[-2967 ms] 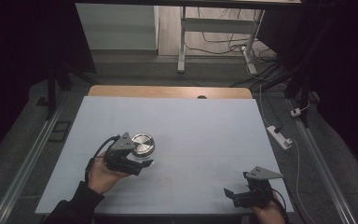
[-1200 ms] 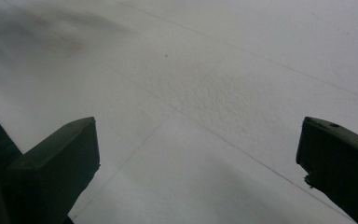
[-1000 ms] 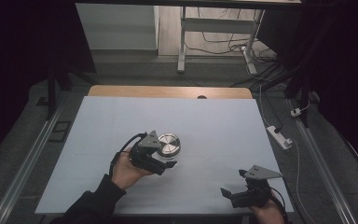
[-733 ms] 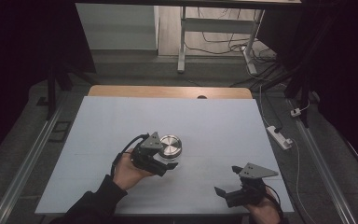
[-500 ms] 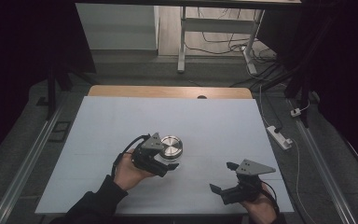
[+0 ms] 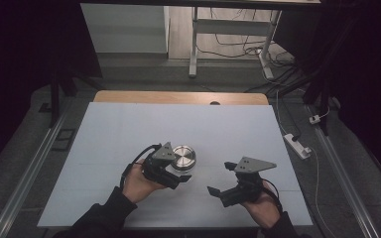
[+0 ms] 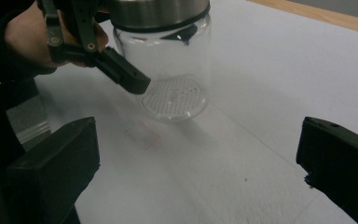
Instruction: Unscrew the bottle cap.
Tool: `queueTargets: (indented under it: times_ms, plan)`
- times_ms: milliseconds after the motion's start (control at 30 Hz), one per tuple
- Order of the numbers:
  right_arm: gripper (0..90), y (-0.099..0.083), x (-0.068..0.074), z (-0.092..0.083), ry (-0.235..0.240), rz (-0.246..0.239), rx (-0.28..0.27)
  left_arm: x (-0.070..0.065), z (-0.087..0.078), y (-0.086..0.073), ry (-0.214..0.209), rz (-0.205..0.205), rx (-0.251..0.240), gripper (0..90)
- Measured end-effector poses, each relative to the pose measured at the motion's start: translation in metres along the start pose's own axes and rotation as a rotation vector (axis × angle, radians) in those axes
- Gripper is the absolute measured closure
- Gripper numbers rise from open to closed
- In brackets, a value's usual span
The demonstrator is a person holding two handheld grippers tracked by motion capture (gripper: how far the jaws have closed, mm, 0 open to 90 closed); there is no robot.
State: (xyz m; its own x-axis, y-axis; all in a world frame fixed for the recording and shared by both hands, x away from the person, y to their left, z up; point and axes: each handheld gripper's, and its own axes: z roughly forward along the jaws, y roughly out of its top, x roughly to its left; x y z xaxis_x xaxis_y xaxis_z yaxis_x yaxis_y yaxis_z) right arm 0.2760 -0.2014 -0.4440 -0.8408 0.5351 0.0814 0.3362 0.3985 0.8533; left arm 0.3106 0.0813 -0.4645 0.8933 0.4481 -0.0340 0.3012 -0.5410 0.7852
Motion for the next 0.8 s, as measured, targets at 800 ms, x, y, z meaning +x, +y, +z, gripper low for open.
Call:
queueTargets:
  times_ms: [800]
  plan:
    - [4.7, 0.065, 0.024, 0.060, -0.066, 0.009, -0.013, -0.003, 0.003, 0.001, 0.042, -0.019, 0.014, 15.9]
